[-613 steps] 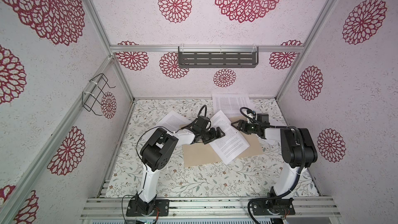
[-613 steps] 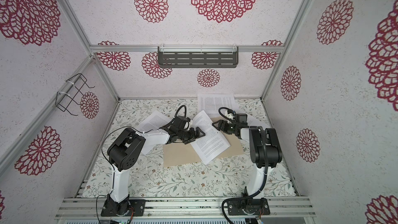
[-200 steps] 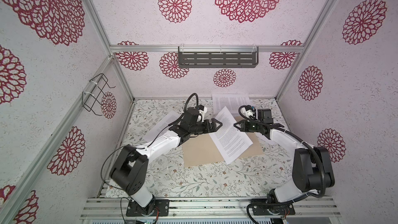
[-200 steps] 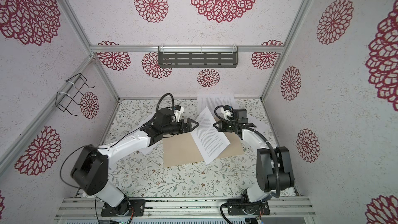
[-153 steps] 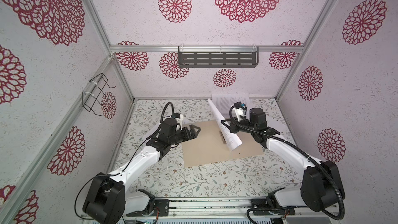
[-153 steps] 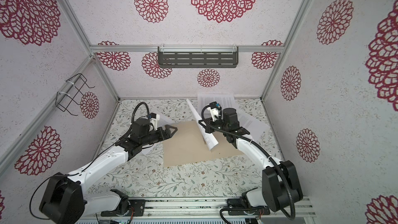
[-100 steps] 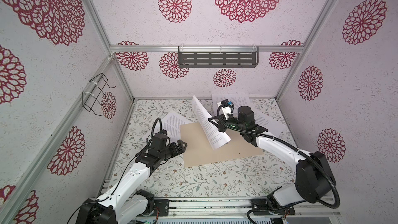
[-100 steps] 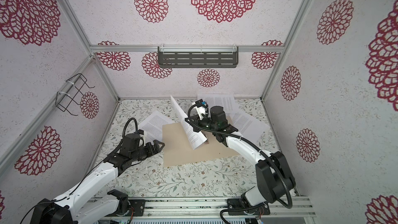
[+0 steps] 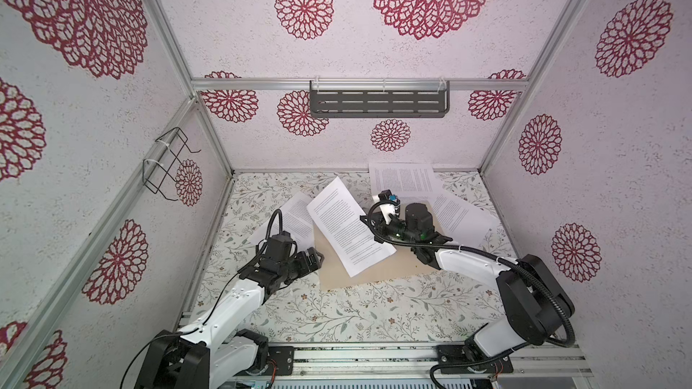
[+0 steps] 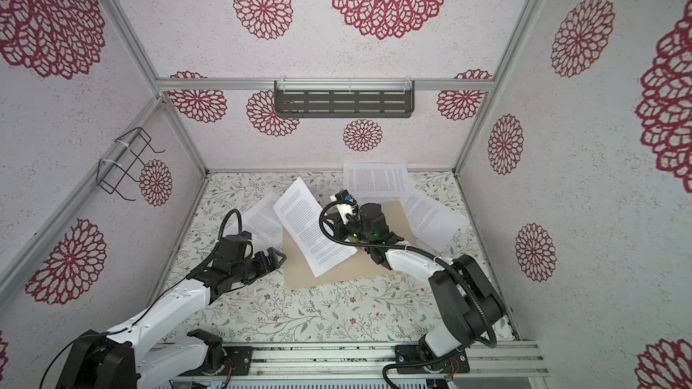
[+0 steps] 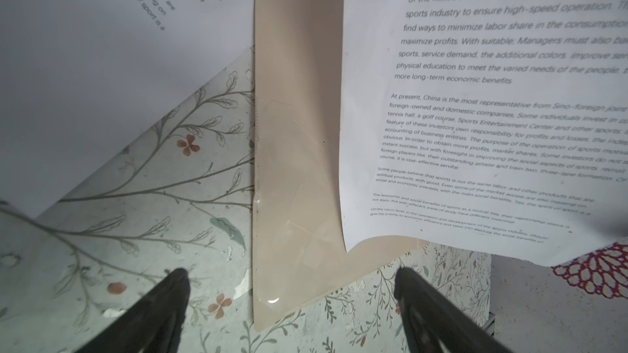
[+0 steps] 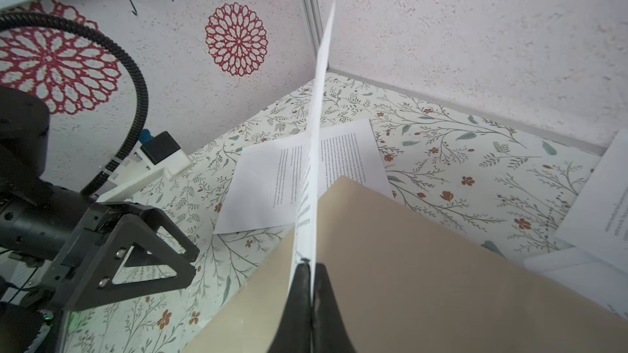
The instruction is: Put the files into the folder
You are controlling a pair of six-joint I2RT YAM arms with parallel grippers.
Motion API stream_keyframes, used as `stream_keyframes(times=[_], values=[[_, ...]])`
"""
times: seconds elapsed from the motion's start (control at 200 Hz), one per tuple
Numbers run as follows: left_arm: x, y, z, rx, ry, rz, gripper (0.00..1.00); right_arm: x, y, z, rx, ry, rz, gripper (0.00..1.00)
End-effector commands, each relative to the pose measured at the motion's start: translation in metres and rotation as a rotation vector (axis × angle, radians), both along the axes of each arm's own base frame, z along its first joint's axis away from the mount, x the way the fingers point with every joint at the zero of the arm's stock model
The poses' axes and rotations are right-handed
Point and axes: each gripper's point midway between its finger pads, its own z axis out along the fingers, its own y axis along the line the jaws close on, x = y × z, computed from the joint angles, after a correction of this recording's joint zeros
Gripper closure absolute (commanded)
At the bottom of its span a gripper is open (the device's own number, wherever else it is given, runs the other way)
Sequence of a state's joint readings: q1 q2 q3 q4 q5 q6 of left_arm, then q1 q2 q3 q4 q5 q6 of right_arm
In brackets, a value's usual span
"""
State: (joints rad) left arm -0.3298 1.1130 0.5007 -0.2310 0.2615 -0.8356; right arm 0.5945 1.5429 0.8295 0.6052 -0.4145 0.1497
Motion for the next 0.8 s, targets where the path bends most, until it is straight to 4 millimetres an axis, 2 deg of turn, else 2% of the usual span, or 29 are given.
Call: stream_keyframes(times=[0.0, 0.315, 0.54, 0.795], values=[[0.006, -0.005, 0.001, -0.044, -0.019, 0.0, 0.03, 0.013, -0.004, 0.049, 0.092, -0.21, -0.069, 1.0], [0.002, -0.006, -0.01, -0.063, 0.004, 0.014, 0.02, 0.022, -0.002, 0.055, 0.118, -0.287, -0.09, 1.0], [0.001, -0.005, -0.011, -0.058, 0.003, 0.015, 0.03, 0.01, 0.016, 0.051, 0.133, -0.266, 0.009, 1.0], [0.003, -0.005, -0.014, -0.05, 0.008, 0.008, 0.03, -0.007, 0.023, 0.061, 0.212, -0.238, 0.096, 1.0]])
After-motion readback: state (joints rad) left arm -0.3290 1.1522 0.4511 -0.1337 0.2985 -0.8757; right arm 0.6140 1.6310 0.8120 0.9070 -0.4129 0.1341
